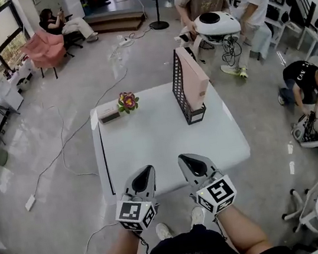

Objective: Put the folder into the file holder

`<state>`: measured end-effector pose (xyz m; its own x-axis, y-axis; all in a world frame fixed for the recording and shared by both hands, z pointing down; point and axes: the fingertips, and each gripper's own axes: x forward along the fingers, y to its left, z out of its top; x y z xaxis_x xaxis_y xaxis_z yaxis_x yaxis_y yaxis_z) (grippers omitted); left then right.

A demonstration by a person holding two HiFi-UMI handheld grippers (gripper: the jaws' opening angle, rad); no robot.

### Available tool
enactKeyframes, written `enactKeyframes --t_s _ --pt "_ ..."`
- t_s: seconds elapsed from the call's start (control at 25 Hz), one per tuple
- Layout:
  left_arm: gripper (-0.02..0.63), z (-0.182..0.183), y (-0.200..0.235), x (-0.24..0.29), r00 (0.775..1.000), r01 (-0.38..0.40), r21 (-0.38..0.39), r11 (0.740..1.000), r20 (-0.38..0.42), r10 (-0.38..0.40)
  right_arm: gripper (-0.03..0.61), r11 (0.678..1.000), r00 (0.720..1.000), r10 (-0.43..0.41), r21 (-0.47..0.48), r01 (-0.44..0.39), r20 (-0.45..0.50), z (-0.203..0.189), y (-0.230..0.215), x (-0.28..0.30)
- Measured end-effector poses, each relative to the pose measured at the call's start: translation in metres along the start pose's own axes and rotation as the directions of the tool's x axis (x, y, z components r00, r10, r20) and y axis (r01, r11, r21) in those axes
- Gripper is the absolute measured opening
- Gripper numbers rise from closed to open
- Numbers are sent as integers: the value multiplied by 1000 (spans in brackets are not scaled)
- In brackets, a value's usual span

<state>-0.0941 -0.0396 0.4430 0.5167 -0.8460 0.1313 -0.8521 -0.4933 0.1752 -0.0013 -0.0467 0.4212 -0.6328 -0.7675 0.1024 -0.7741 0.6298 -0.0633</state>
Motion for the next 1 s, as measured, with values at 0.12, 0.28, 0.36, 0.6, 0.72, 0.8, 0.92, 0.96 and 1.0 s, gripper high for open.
enactKeyframes --t_s 0.12,0.28,0.36,0.6,0.72,0.8,0.92,0.96,1.0 --pt "3 -2 4 -7 1000 29 -4 1000 -3 -29 0 999 999 -35 -5 35 -8 -2 9 -4" --pt "3 -3 6 -14 998 56 -6 998 -3 -56 0 998 998 -62 -9 62 -17 -6 19 -8" --pt "3 -3 5 -17 998 68 -5 998 -3 -68 0 997 997 -74 -15 74 -18 -6 23 -9" --pt "5 0 2 -28 996 92 7 996 2 -92 0 996 996 -90 -23 90 -13 -3 35 -15" --pt "4 2 0 -32 995 96 12 995 6 -96 0 995 996 -93 -25 93 -12 -3 38 -17" --pt "3 2 -2 -34 995 99 16 995 9 -99 0 995 995 -94 -26 94 -9 -4 40 -19" --pt "5 3 -4 -39 995 103 18 994 15 -104 0 995 995 -97 -27 97 -5 -2 45 -22" --pt "4 3 -4 -41 994 105 17 994 16 -105 0 995 995 -99 -27 99 -4 -2 46 -23" --pt "3 3 -5 -42 994 107 15 994 17 -107 0 994 995 -101 -27 101 -4 -2 47 -24"
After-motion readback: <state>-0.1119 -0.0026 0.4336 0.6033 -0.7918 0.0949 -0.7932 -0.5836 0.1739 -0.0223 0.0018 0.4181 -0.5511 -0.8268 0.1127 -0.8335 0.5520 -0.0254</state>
